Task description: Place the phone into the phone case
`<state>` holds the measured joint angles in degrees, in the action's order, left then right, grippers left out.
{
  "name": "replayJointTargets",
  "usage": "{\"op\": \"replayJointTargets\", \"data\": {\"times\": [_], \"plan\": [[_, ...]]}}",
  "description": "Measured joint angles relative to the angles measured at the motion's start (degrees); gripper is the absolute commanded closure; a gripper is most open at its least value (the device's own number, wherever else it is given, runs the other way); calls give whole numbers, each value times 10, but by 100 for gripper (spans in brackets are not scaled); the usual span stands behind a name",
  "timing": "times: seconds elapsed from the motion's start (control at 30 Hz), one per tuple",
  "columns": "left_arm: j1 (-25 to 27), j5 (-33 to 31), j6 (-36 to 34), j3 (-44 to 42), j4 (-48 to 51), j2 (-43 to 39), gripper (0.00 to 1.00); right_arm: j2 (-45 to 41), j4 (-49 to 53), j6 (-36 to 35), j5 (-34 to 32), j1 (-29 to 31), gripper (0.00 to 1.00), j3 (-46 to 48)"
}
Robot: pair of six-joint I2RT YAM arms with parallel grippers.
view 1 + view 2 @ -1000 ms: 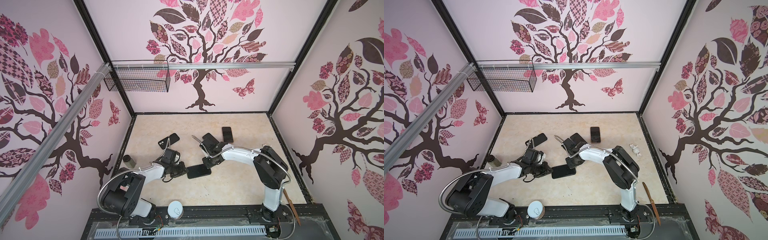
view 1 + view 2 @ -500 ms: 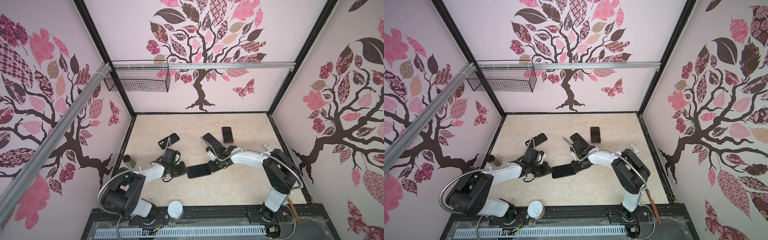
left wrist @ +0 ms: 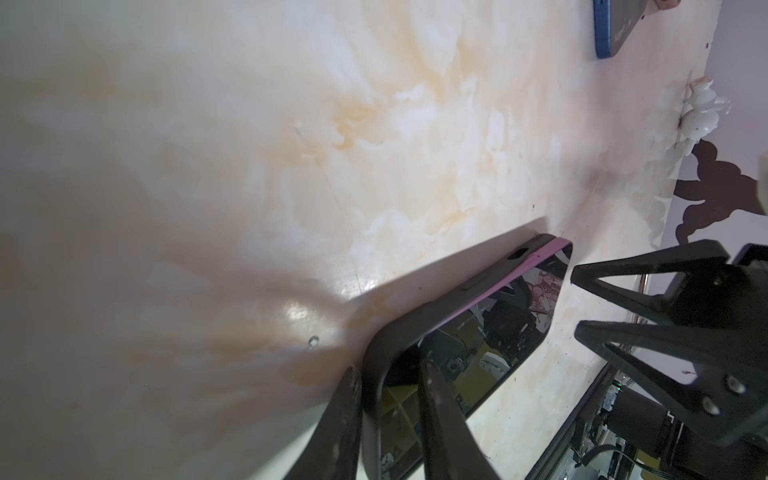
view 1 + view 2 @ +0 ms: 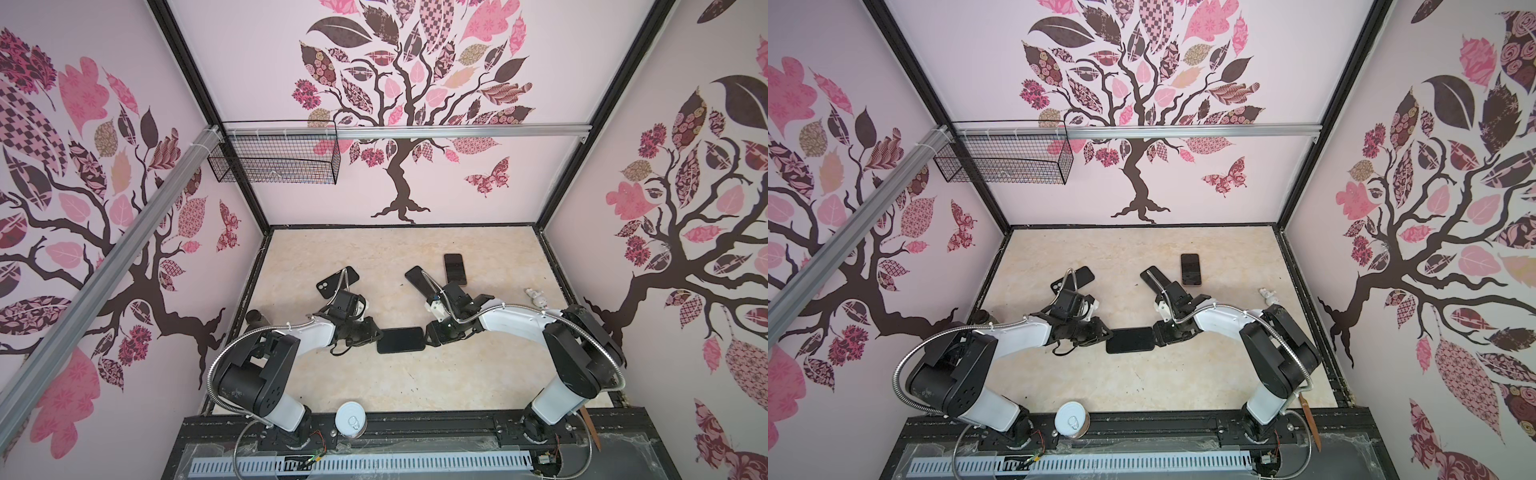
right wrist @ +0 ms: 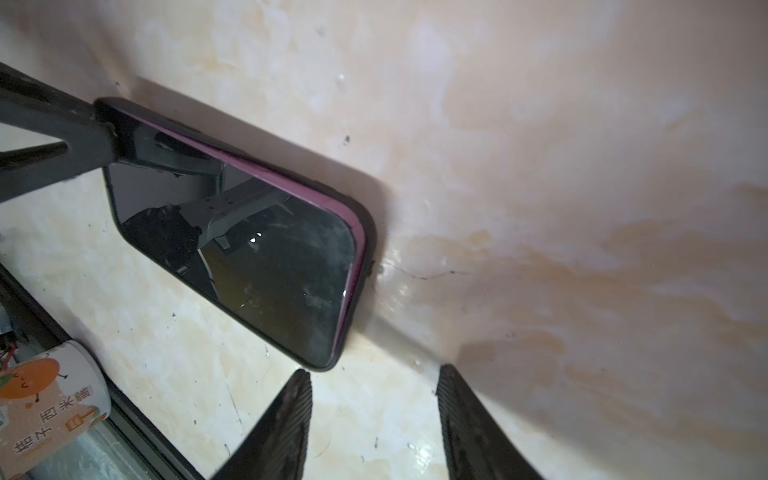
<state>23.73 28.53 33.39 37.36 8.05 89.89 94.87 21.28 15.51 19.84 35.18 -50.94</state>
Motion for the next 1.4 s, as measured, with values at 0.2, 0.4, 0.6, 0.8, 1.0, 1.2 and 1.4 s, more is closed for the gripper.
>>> {"op": "replayJointTargets", "data": {"times": [0.2, 0.4, 0.6, 0.8, 1.0, 1.2, 1.4], "plan": [[10, 2, -7, 22, 0, 21, 75, -4, -36, 10, 36, -6, 56, 25], [52, -7, -19, 58, 13, 49, 76, -26, -45, 21, 31, -6, 68, 54], [67, -20, -15, 73, 20, 61, 78, -37, -4, 16, -59, -6, 70, 38], [68, -33, -9, 84, 41, 62, 78, -37, 22, 5, -97, -6, 73, -6], [69, -46, -5, 86, 63, 54, 79, -23, 25, -3, -91, -6, 77, -32], [69, -51, -5, 86, 77, 48, 80, 0, 34, -5, -84, -6, 79, -34], [69, -46, -6, 86, 79, 48, 81, 1, 45, -5, -81, -6, 81, -34]]}}
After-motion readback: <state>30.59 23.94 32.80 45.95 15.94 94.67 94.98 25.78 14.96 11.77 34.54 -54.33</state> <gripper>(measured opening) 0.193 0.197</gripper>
